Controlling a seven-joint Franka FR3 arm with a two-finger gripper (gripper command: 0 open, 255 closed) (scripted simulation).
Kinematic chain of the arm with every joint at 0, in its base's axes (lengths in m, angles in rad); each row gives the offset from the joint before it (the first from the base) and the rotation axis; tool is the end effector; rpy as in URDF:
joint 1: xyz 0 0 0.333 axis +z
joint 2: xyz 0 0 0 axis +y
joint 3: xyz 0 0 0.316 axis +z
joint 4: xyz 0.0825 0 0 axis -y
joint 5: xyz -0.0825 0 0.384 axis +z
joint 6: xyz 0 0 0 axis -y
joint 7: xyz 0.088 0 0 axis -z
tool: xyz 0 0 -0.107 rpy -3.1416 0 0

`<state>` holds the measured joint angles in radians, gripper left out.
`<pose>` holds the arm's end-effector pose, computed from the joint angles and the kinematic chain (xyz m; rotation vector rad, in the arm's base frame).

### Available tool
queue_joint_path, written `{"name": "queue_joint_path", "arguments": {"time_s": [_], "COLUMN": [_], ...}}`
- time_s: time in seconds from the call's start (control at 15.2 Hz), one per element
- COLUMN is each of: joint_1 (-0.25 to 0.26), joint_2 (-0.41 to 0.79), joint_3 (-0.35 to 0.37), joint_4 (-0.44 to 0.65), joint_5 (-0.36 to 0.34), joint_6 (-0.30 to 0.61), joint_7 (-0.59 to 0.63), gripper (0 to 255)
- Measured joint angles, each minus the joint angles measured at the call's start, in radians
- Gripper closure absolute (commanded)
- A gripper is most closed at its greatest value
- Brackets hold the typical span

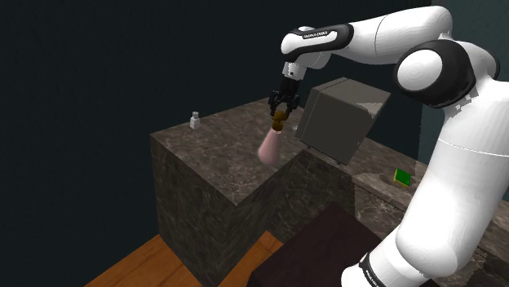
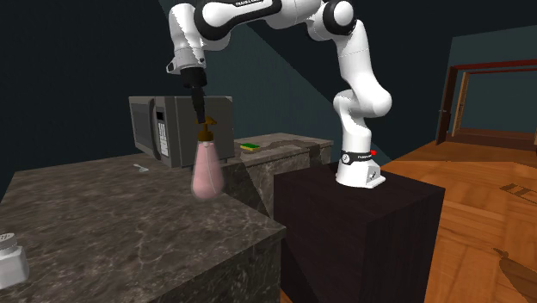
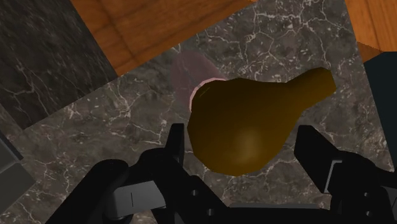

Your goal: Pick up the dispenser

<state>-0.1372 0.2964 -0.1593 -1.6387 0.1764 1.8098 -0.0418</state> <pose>0.6126 -0.1623 0.4369 -2.9632 0.4523 0.1477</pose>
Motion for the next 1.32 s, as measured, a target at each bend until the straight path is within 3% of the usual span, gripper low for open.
{"name": "queue_joint_path", "arguments": {"time_s": [0.53,1.32], "joint_1": [-0.001,-0.006], "joint_2": [0.0,-0.012], "joint_3": [-0.001,-0.004], "joint_4": [0.004,0.141], "joint_5": [-0.001,-0.007], "joint_6": [-0.006,-0.154], "joint_7": [0.0,0.018], "gripper": [255,255]}}
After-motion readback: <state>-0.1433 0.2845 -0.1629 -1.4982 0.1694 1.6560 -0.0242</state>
